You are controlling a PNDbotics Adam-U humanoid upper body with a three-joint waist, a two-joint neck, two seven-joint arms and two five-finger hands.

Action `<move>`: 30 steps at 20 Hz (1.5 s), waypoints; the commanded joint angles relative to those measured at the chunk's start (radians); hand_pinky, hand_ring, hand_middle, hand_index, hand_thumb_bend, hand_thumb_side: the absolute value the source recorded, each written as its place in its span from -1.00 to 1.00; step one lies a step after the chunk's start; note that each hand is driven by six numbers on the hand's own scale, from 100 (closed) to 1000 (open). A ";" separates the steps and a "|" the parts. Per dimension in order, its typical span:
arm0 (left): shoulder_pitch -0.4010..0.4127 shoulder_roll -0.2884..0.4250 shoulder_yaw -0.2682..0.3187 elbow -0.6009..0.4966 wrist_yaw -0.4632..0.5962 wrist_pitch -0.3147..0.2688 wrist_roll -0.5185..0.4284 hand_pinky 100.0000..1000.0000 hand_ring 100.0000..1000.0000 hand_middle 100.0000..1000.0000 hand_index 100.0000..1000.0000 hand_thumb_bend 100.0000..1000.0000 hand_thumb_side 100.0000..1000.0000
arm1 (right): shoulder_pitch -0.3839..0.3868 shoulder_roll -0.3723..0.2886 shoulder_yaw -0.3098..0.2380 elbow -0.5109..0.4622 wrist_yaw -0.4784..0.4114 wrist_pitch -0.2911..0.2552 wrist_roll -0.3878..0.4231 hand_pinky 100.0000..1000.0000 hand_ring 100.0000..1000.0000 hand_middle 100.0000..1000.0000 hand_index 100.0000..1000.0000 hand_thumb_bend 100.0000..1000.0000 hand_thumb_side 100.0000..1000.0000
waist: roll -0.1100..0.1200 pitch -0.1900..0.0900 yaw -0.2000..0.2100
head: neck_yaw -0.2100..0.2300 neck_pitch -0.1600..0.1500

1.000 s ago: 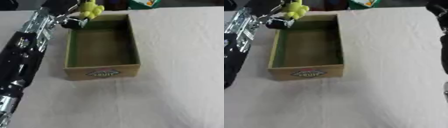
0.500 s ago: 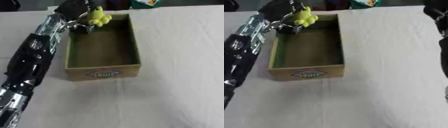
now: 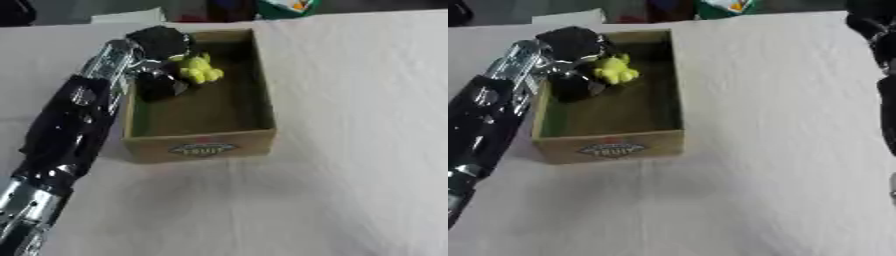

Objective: Pick up objects on the table and place them in the box.

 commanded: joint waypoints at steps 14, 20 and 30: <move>-0.005 0.015 0.005 -0.047 0.054 -0.019 -0.236 0.09 0.57 0.58 0.95 -0.15 0.52 | -0.016 -0.008 -0.008 -0.020 -0.011 -0.002 0.001 0.72 0.57 0.12 0.66 -1.00 -0.04 | -0.003 -0.032 -0.011 | 0.000 -0.009; 0.003 0.024 0.000 -0.098 0.012 0.018 -0.104 0.13 0.61 0.62 0.98 0.06 0.46 | -0.008 -0.010 -0.011 -0.020 -0.011 -0.001 -0.001 0.72 0.57 0.12 0.66 -1.00 -0.05 | -0.002 -0.041 -0.004 | -0.003 -0.006; 0.029 0.058 0.013 -0.294 0.120 0.070 0.049 0.05 0.53 0.52 0.89 -0.22 0.77 | 0.011 -0.017 -0.025 -0.020 -0.010 -0.010 -0.012 0.72 0.56 0.12 0.66 -1.00 -0.04 | -0.007 -0.062 0.033 | -0.021 0.015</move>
